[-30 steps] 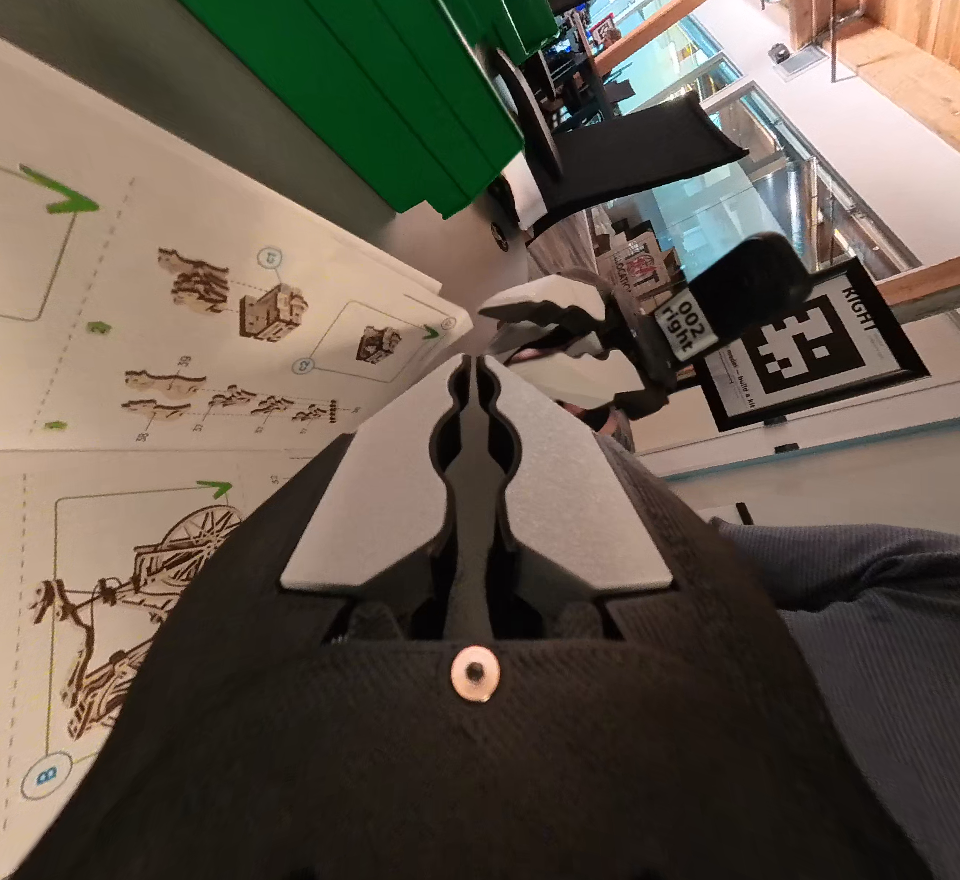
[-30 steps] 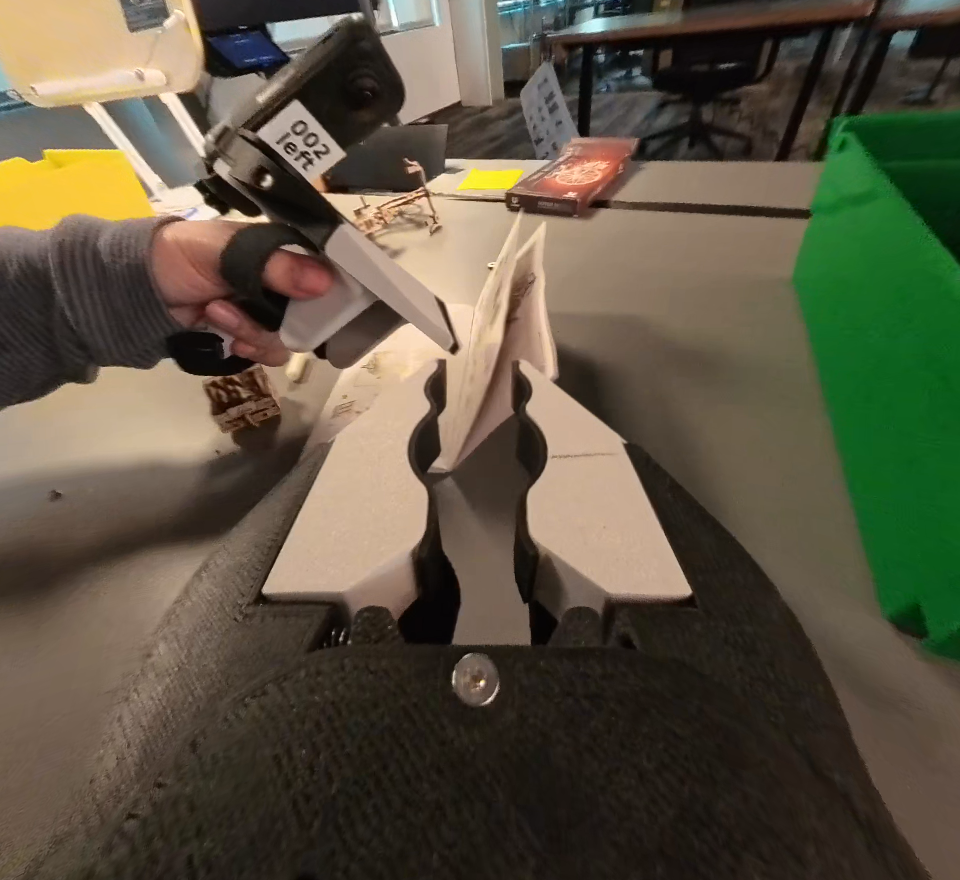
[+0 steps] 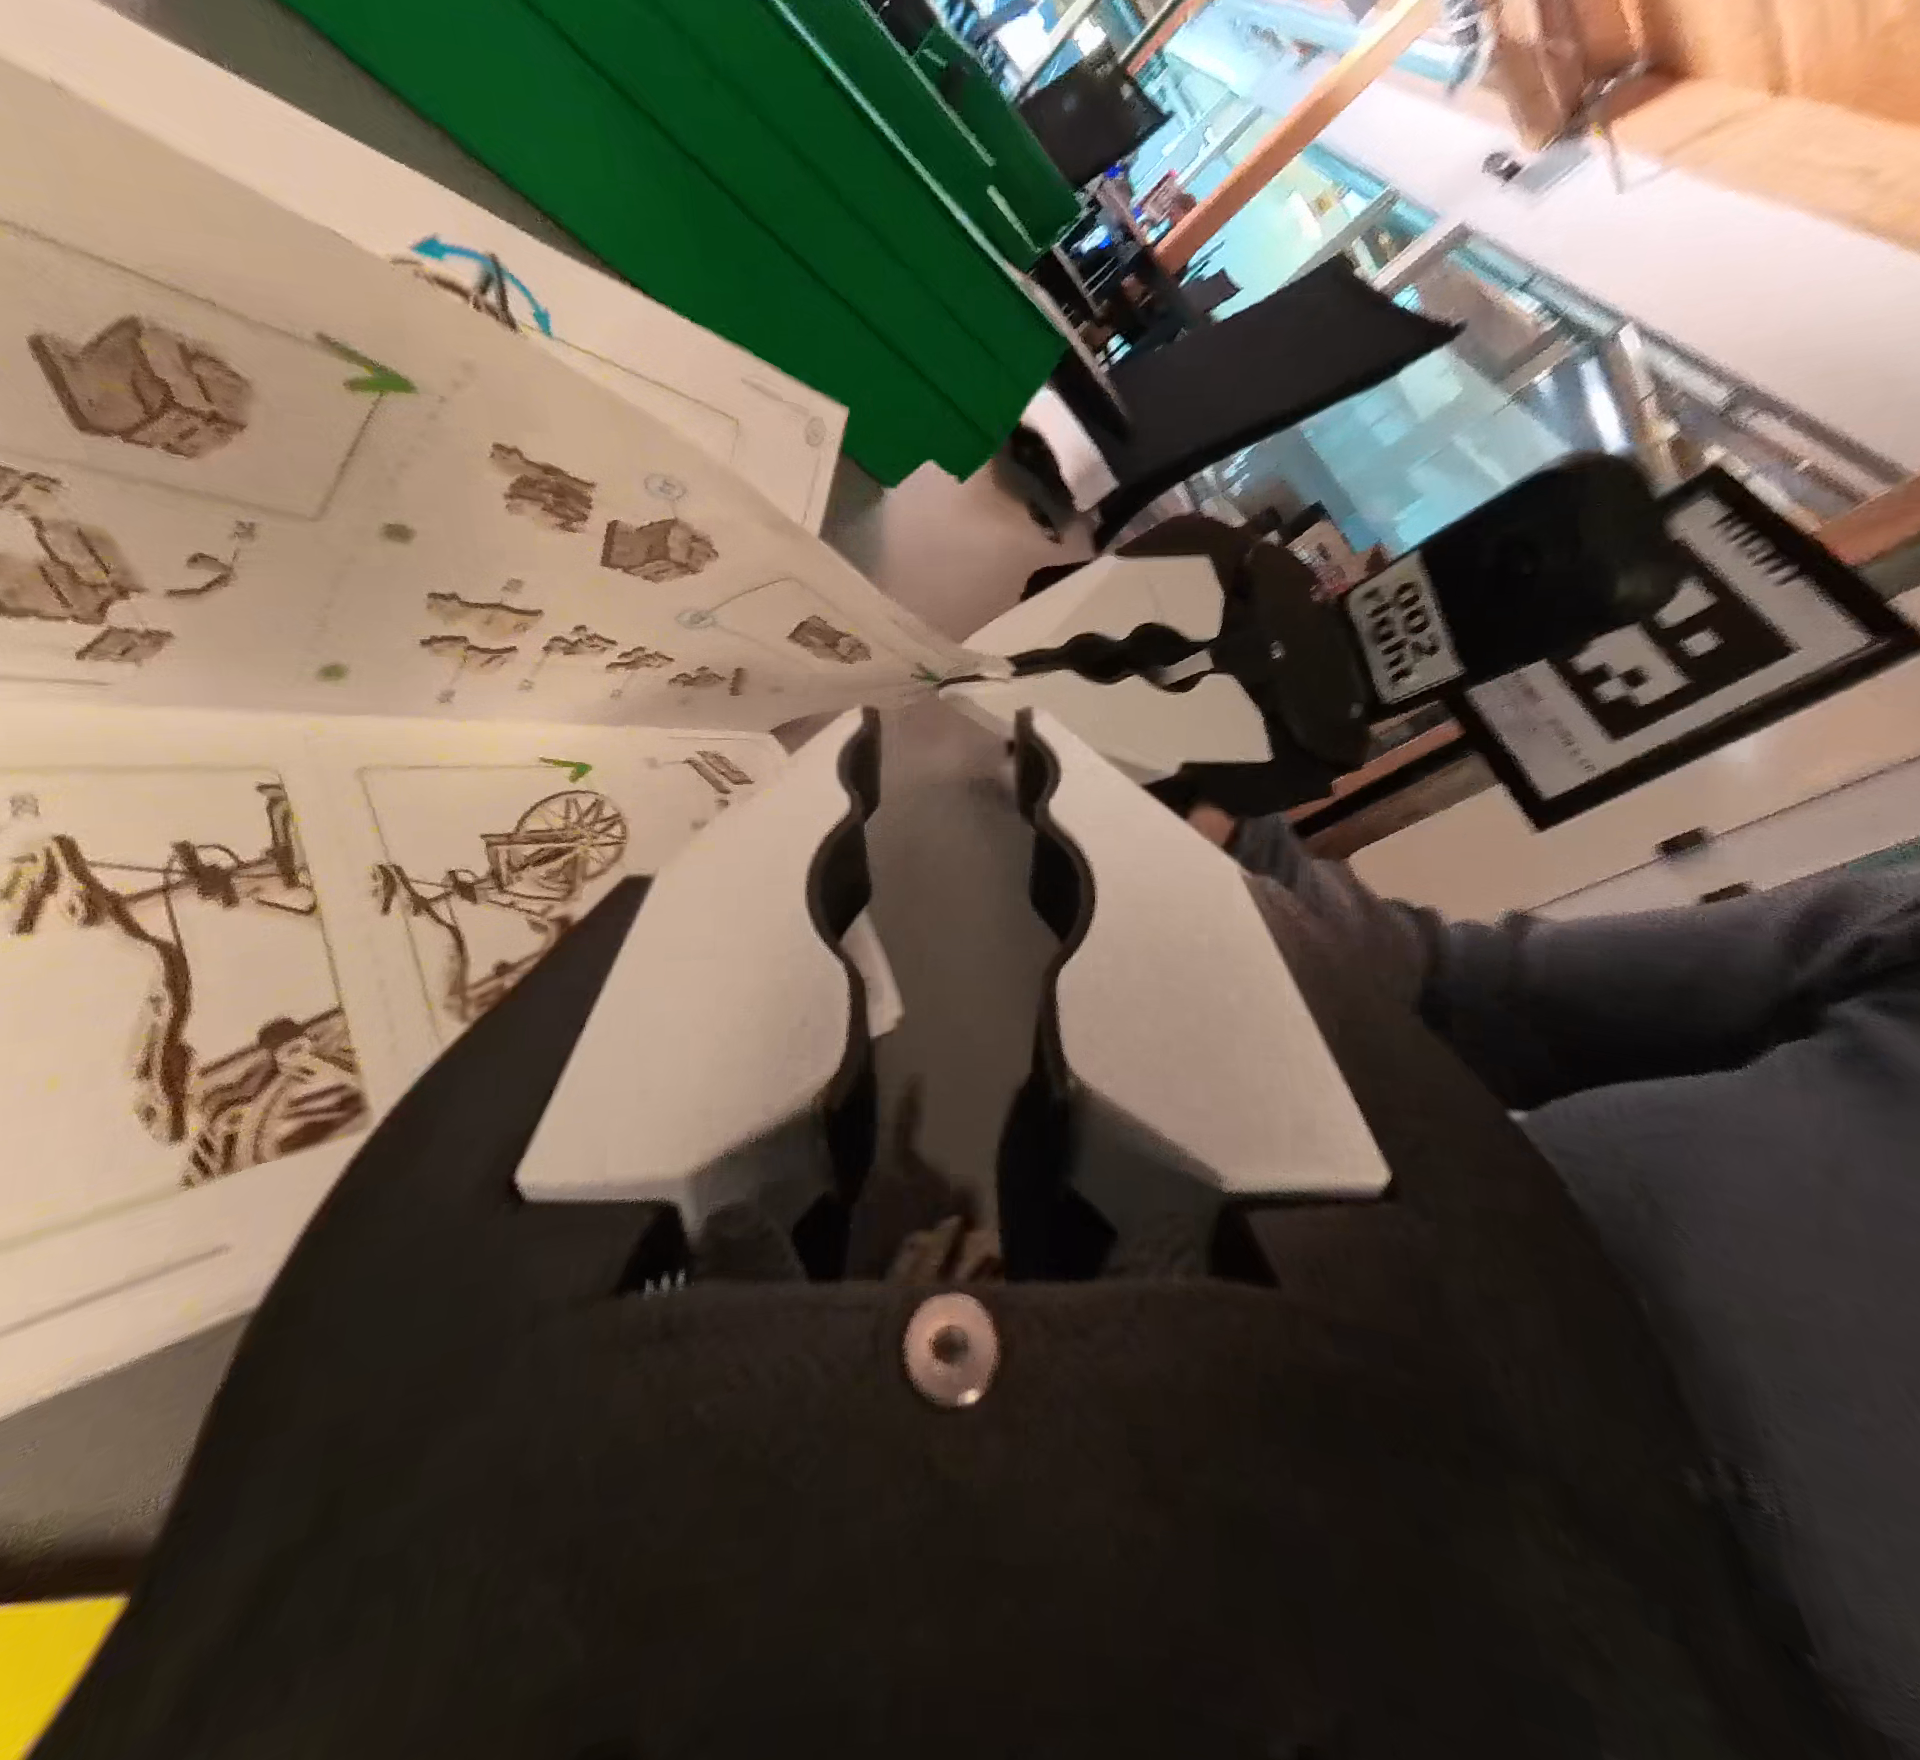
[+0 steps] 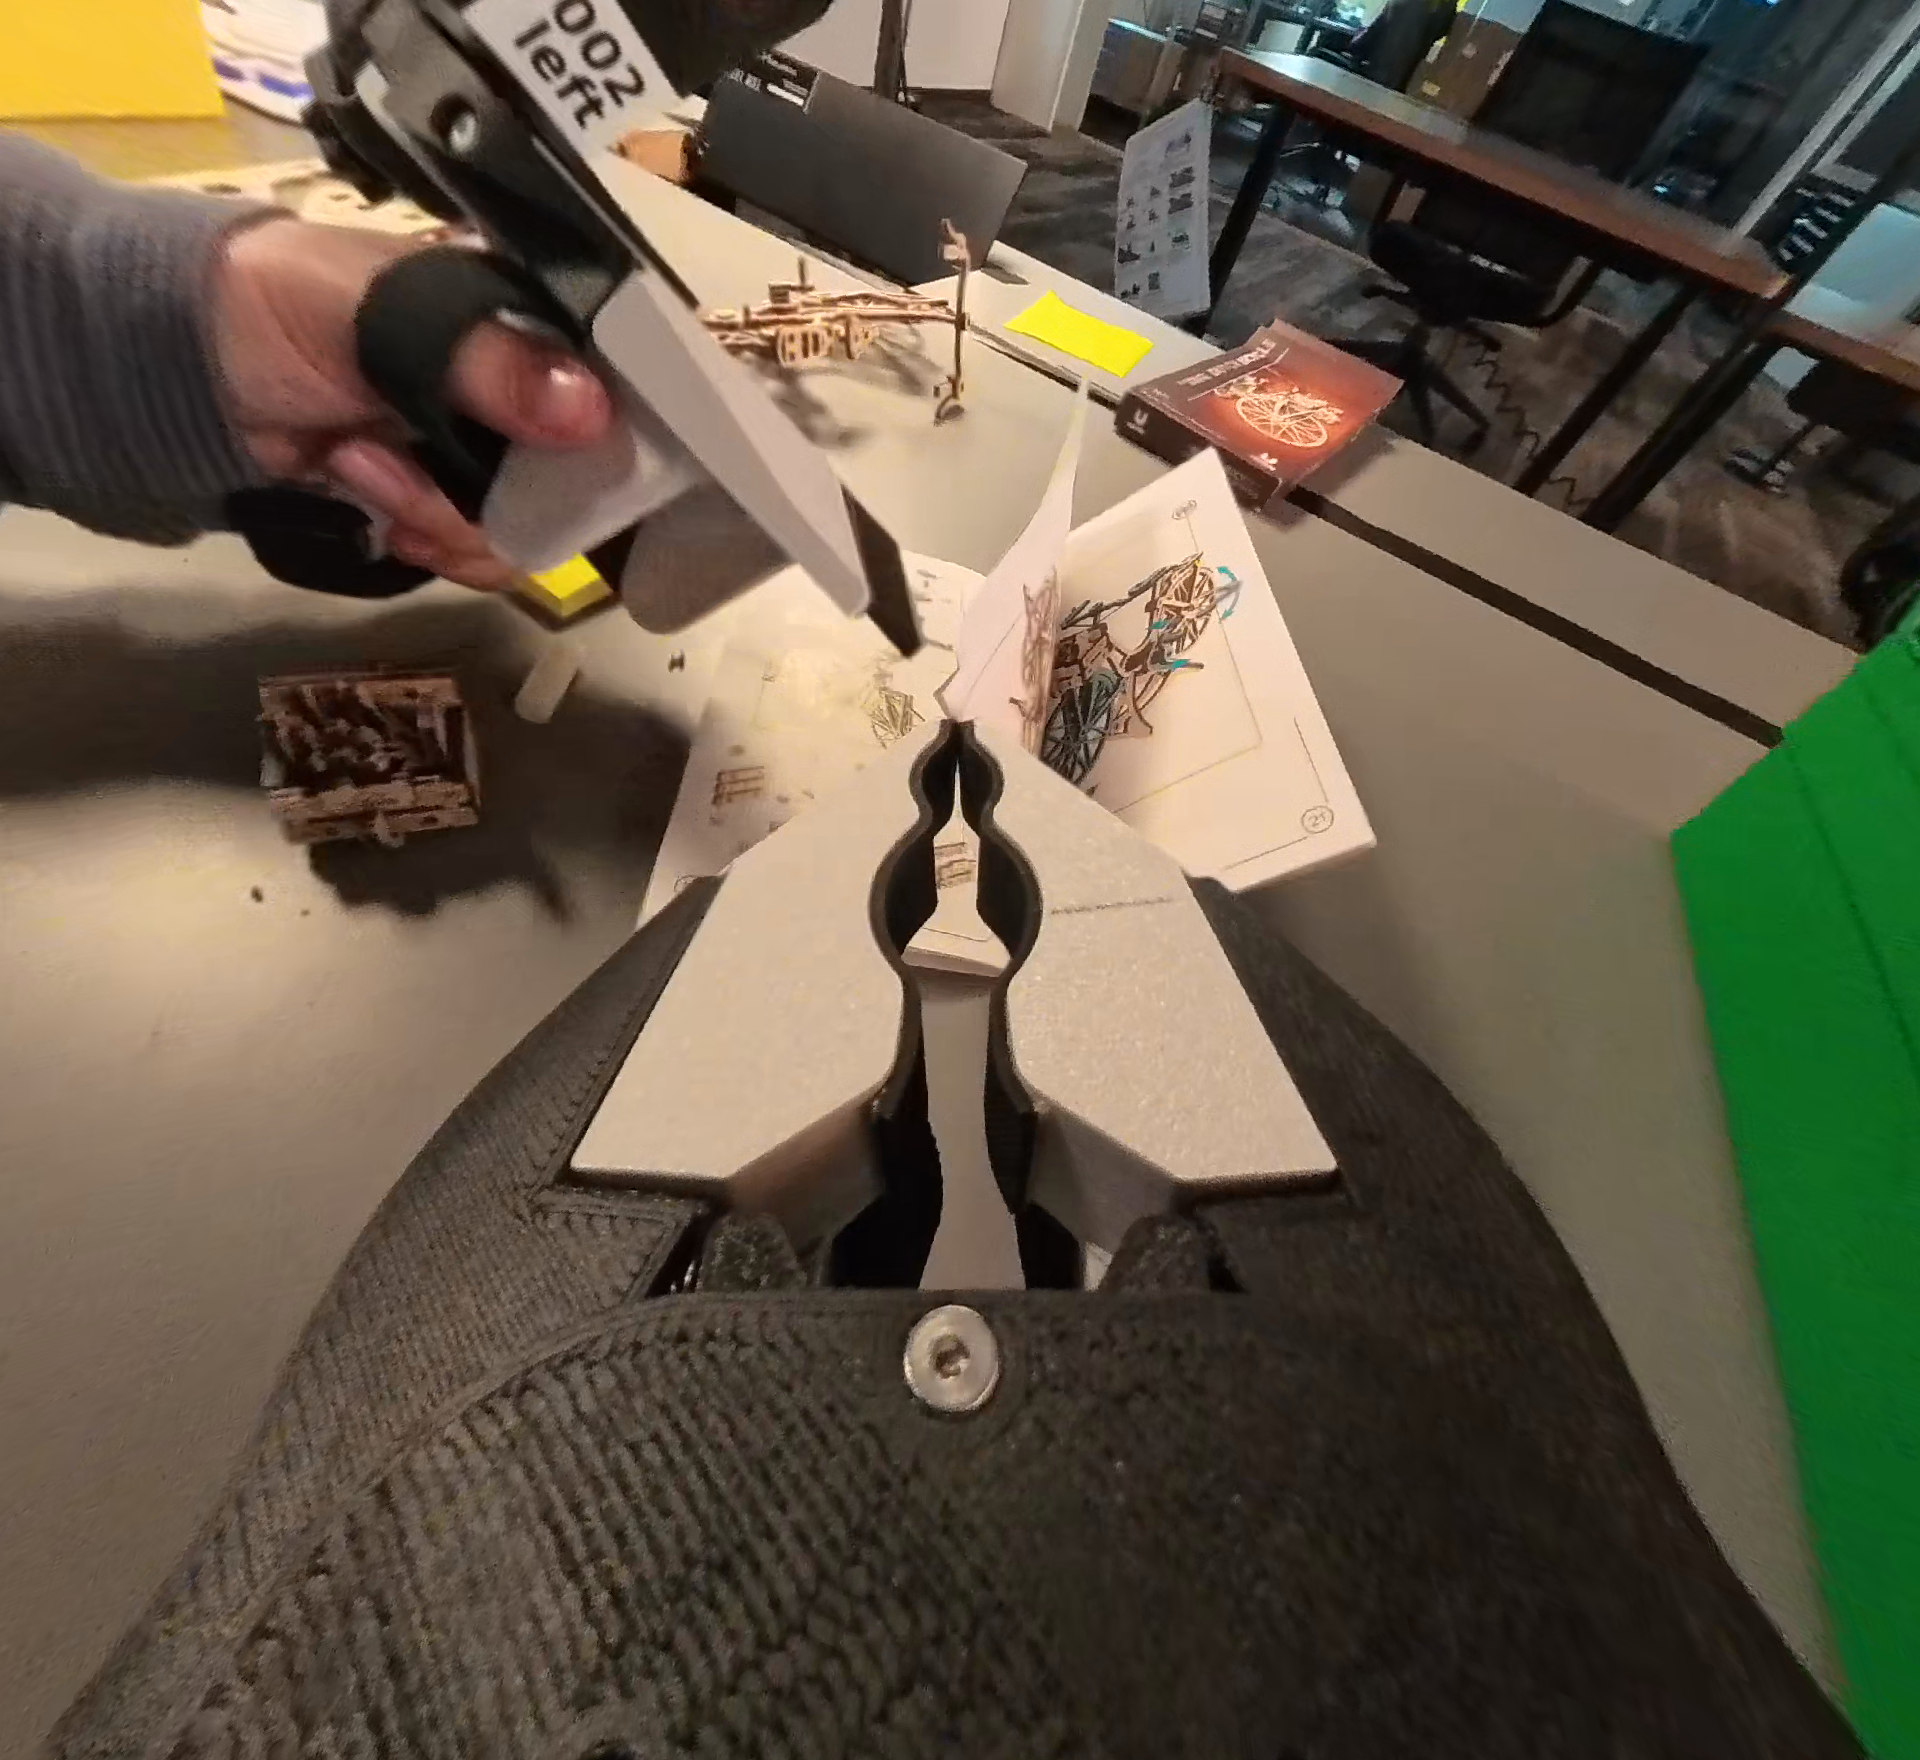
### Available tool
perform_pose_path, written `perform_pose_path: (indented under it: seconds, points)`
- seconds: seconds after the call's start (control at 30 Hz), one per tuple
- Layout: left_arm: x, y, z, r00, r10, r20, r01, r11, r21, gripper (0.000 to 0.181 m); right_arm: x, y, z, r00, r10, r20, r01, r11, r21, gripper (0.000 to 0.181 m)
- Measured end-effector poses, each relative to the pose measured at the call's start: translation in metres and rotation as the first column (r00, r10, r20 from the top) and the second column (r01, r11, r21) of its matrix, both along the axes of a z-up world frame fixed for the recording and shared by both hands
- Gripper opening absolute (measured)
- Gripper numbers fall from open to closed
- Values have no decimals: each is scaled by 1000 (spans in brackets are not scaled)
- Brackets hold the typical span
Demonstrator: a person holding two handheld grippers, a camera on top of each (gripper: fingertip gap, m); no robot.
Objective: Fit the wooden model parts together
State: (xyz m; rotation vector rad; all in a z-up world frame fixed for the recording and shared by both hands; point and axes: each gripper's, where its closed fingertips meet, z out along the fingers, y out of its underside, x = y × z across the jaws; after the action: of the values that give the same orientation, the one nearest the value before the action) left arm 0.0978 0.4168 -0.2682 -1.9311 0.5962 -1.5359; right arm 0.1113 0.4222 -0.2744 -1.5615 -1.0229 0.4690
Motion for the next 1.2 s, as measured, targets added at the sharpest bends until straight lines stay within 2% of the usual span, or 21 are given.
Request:
perform_pose_path:
  seconds: [0.07, 0.27, 0.37, 0.4, 0.5, 0.67, 0.83, 0.93, 1.07, 1.17, 1.2]
  points:
    - [0, 6, -6, 1000, 3, -21, -3, 999, 32, 29, -4, 5, 0, 1000, 13, -9, -13, 1000, -4, 0]
    - [-1, 18, 10, 983, -31, 181, 44, 996, -72, 39, -21, 7, -9, 992, 115, 51, -117, 993, 28, 0]
    - [-6, 25, 6, 981, 9, 193, 17, 991, -136, 21, -28, 2, -15, 980, 165, 109, -170, 985, 40, 0]
    - [-6, 24, 4, 983, 6, 183, 22, 988, -154, 10, -30, 0, -17, 976, 180, 123, -186, 982, 40, 0]
    - [-6, 22, -3, 989, -1, 149, 26, 985, -169, 0, -34, -7, -21, 959, 251, 131, -253, 967, 2, 0]
    - [-4, 20, -7, 995, -1, 95, 13, 992, -128, 0, -34, -14, -20, 920, 390, 27, -382, 912, -152, 0]
    - [-1, 18, -13, 999, -7, 41, 11, 995, -98, 0, -33, -22, -15, 840, 511, -182, -539, 749, -384, 2]
    - [0, 16, -15, 1000, -12, 22, 14, 996, -88, 0, -33, -25, -16, 813, 536, -228, -577, 689, -438, 2]
    - [2, 14, -18, 1000, -23, 1, 23, 997, -78, 0, -34, -25, -17, 811, 533, -241, -579, 671, -464, 0]
    - [2, 14, -18, 1000, -24, 1, 24, 996, -81, 0, -31, -20, -11, 823, 510, -250, -567, 710, -418, 0]
    - [2, 14, -18, 1000, -23, 0, 23, 996, -81, 0, -30, -18, -10, 836, 497, -234, -549, 739, -391, 5]
